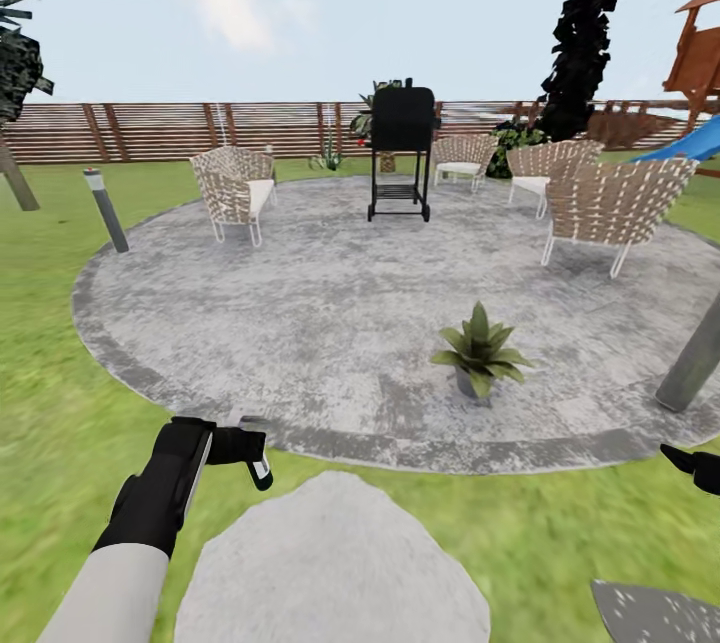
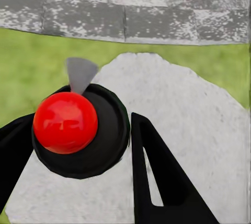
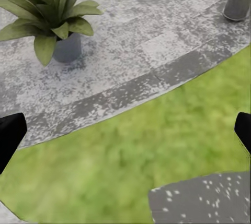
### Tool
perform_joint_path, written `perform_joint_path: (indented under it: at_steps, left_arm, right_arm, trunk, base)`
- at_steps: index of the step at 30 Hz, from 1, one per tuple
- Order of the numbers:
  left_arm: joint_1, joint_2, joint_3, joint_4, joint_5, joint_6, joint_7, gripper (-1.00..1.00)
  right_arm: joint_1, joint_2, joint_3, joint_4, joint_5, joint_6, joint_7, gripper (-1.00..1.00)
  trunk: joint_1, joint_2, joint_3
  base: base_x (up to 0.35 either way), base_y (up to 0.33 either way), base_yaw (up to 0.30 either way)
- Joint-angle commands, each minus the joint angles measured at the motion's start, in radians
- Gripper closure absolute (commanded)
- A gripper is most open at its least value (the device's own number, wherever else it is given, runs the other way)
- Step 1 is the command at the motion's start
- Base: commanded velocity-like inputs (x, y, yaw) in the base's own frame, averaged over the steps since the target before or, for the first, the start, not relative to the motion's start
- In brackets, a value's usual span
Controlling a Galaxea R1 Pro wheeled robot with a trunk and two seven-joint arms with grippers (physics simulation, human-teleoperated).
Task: Pick up the pesticide atomizer in the garden and spray insectifuge to fully cover both potted plants in the garden.
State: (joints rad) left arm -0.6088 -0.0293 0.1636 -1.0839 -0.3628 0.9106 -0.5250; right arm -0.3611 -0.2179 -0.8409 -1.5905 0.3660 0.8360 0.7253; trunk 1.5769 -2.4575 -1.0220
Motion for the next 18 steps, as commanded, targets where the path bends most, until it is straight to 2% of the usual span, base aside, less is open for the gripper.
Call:
perform_joint_path:
  at_steps: [1,12,18]
  left_arm:
    - [-0.001,-0.001,0.004,-0.001,-0.010,0.004,-0.010,1.00]
    - [-0.001,-0.003,0.001,-0.001,-0.010,0.004,-0.010,1.00]
    - [-0.001,-0.003,0.002,-0.001,-0.010,0.004,-0.010,1.00]
  right_arm:
    - [-0.001,0.000,-0.001,0.000,0.010,0.002,0.011,-1.00]
    - [-0.001,0.000,-0.001,0.000,0.010,0.002,0.011,-1.00]
    - [-0.001,0.000,-0.001,0.000,0.010,0.002,0.011,-1.00]
  trunk:
    - [0.000,0.000,-0.001]
    - [0.000,0.000,-0.001]
    - [0.000,0.000,-0.001]
  base:
    - [0.143,-0.350,0.042]
    - [0.104,-0.350,0.021]
    - [0.013,-0.350,0.174]
